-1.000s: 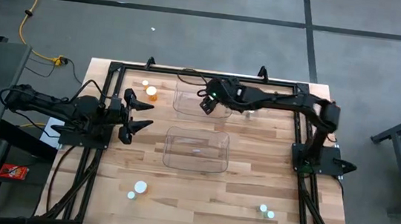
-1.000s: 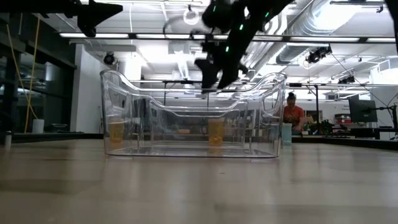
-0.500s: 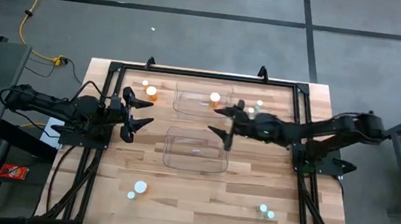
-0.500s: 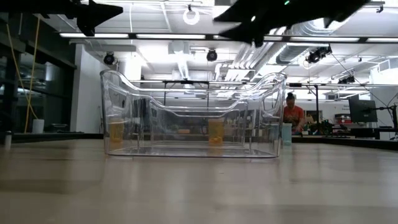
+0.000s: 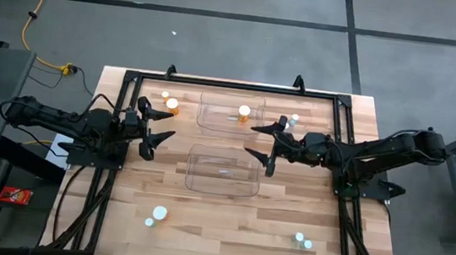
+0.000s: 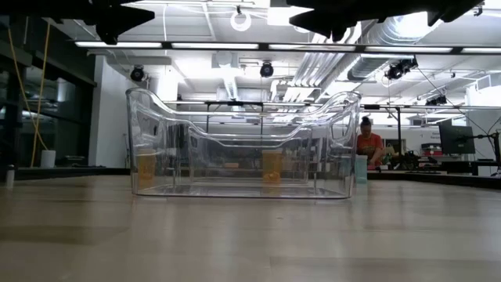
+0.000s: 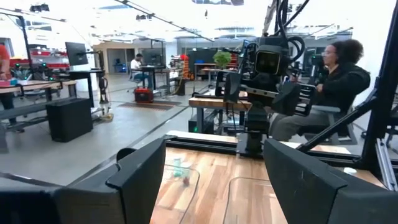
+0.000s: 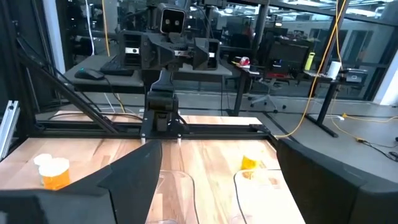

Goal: Pick and place medicine bottles into bin by pill shape (circle, oval)
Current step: Put the orange capsule bottle into the top transparent bin

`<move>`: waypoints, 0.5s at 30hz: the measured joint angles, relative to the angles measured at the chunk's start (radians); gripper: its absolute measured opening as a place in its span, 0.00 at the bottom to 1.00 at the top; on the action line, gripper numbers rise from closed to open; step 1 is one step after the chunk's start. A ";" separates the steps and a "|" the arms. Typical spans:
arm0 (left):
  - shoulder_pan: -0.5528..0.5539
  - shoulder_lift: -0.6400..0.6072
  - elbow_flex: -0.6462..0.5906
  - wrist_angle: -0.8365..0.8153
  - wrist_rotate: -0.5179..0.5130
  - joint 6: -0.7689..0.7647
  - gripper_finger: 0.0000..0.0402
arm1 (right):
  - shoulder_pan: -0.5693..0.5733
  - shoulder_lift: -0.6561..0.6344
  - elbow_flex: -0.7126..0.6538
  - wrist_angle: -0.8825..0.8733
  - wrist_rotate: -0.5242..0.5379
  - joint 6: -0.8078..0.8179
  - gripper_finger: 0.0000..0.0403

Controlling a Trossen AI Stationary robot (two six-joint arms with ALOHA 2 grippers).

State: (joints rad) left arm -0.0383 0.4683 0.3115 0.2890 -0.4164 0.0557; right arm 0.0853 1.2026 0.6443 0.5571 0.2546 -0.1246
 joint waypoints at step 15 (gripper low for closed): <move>0.148 0.238 0.061 -0.190 -0.472 -0.279 0.64 | 0.000 0.000 0.001 0.001 0.076 0.000 0.77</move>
State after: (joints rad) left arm 0.1095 0.7061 0.3722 0.0986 -0.8886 -0.2237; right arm 0.0849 1.2026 0.6453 0.5583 0.3305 -0.1242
